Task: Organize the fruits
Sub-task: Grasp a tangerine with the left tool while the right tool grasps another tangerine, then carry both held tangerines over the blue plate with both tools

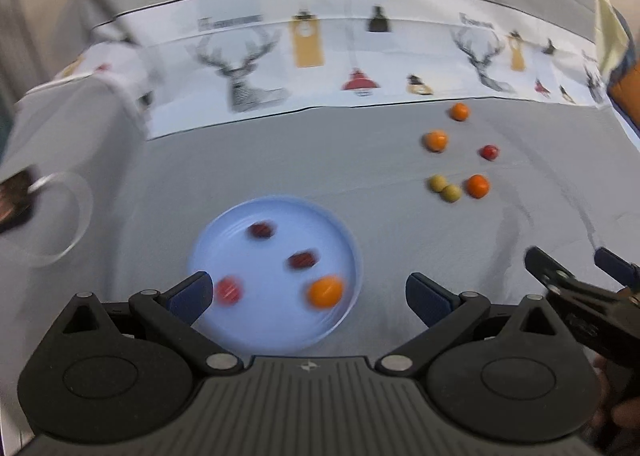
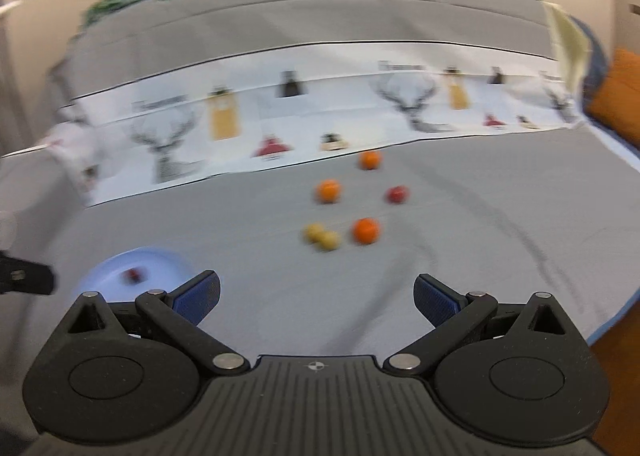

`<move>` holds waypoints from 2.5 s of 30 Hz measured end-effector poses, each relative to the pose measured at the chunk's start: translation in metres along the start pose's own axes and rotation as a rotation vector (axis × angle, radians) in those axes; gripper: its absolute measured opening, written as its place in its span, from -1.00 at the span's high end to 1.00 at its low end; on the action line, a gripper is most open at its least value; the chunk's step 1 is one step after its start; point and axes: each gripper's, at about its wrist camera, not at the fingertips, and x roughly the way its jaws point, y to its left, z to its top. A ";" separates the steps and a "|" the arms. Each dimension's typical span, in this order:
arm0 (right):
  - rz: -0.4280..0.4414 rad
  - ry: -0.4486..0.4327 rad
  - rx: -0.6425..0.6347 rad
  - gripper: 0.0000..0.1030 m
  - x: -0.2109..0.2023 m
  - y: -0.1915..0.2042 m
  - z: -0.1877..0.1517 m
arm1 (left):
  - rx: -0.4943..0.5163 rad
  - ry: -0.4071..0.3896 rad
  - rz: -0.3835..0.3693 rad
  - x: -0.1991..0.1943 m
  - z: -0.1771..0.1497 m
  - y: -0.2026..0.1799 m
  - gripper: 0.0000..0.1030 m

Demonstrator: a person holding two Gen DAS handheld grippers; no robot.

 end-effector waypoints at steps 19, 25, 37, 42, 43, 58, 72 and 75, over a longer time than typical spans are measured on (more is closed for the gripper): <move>-0.115 0.112 -0.117 -0.98 0.265 -0.051 0.010 | 0.057 0.116 -0.069 0.225 0.138 -0.100 -0.99; -0.131 0.105 -0.048 -0.98 0.268 -0.069 0.011 | 0.153 0.138 -0.181 0.295 0.160 -0.147 -0.99; -0.078 0.054 -0.063 0.33 0.254 -0.065 0.011 | 0.188 0.110 -0.203 0.322 0.179 -0.172 0.21; -0.242 0.000 0.063 0.33 0.249 -0.089 0.017 | 0.171 0.080 -0.145 0.263 0.165 -0.140 0.21; -0.280 -0.002 0.082 0.33 0.248 -0.093 0.017 | 0.163 0.079 -0.126 0.245 0.157 -0.129 0.21; -0.167 -0.099 0.203 0.32 0.051 -0.087 0.017 | -0.026 0.052 0.124 -0.026 -0.007 0.045 0.21; 0.260 -0.108 -0.115 0.32 -0.140 0.021 -0.028 | -0.131 -0.029 0.109 -0.118 -0.107 0.066 0.21; 0.294 -0.128 -0.179 0.32 -0.154 0.038 -0.029 | -0.154 -0.033 0.101 -0.129 -0.121 0.069 0.21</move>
